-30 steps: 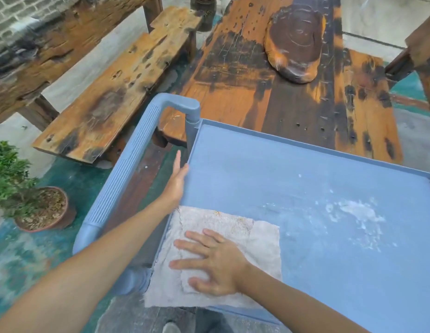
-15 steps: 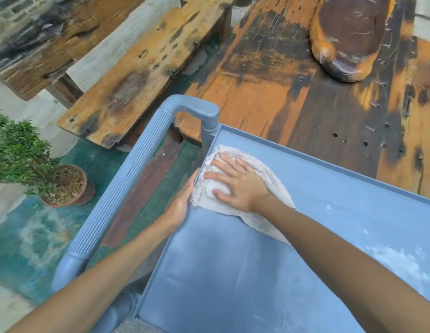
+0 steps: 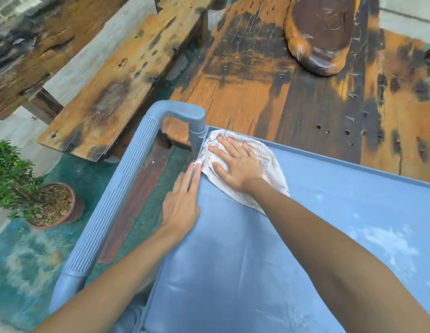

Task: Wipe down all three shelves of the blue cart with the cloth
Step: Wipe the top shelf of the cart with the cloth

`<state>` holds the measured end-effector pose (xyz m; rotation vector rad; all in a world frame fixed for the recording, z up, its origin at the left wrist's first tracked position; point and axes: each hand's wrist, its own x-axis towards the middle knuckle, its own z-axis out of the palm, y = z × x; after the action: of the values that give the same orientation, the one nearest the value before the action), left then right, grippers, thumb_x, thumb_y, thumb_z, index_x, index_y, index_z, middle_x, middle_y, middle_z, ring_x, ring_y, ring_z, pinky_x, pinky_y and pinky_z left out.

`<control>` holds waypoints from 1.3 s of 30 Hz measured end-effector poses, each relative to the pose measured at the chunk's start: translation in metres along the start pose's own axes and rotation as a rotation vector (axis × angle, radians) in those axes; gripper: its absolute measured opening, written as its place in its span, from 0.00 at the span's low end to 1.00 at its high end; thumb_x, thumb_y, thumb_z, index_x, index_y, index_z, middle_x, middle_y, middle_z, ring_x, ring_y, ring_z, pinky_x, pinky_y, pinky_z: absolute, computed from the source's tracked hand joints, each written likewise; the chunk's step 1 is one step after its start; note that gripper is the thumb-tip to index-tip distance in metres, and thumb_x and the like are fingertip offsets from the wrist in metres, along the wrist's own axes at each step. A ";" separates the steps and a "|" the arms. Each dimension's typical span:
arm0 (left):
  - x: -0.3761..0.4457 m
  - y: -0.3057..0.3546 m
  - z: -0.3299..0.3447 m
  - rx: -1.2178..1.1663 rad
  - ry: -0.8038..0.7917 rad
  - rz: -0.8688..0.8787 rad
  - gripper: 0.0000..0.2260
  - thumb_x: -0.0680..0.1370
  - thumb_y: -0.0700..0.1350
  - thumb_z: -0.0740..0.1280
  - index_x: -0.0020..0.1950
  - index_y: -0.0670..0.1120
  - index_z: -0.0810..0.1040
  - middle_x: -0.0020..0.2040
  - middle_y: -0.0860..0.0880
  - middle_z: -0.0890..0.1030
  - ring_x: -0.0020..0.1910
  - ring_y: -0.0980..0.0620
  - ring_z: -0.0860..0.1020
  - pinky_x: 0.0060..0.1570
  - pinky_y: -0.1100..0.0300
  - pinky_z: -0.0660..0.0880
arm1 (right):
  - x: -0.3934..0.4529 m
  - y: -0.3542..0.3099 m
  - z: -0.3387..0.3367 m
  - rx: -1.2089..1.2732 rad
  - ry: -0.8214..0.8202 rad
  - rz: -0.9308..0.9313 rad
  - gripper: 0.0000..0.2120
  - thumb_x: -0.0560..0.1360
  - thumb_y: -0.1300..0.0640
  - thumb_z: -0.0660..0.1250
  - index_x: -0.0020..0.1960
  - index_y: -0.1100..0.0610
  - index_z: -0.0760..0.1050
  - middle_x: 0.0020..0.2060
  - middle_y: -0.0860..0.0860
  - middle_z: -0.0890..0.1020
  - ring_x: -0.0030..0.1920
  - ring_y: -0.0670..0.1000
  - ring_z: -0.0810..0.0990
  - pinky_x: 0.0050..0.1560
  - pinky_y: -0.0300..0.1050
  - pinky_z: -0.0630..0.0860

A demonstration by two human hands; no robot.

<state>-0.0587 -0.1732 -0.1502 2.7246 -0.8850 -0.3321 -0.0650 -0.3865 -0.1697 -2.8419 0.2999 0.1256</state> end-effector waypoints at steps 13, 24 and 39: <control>0.006 0.116 0.011 0.116 -0.093 0.112 0.18 0.76 0.47 0.61 0.65 0.45 0.68 0.64 0.47 0.69 0.63 0.46 0.71 0.61 0.53 0.68 | -0.067 0.059 -0.002 0.099 0.099 0.278 0.26 0.82 0.35 0.47 0.80 0.33 0.53 0.82 0.38 0.51 0.83 0.45 0.46 0.80 0.51 0.40; 0.019 0.272 0.060 0.135 -0.207 0.451 0.19 0.79 0.49 0.57 0.69 0.46 0.71 0.72 0.47 0.68 0.74 0.45 0.63 0.71 0.53 0.58 | -0.184 0.215 -0.032 0.107 0.105 0.547 0.28 0.82 0.34 0.45 0.81 0.34 0.51 0.82 0.38 0.52 0.83 0.45 0.46 0.80 0.52 0.42; 0.022 0.446 0.120 0.143 -0.382 0.581 0.26 0.82 0.50 0.57 0.79 0.48 0.59 0.80 0.51 0.58 0.81 0.49 0.52 0.78 0.49 0.52 | -0.338 0.427 -0.128 0.072 -0.034 0.921 0.27 0.84 0.39 0.42 0.82 0.41 0.55 0.83 0.44 0.53 0.83 0.52 0.51 0.77 0.60 0.57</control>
<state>-0.3173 -0.5556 -0.1279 2.4030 -1.8001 -0.6910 -0.4797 -0.7592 -0.1220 -2.3913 1.5275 0.3277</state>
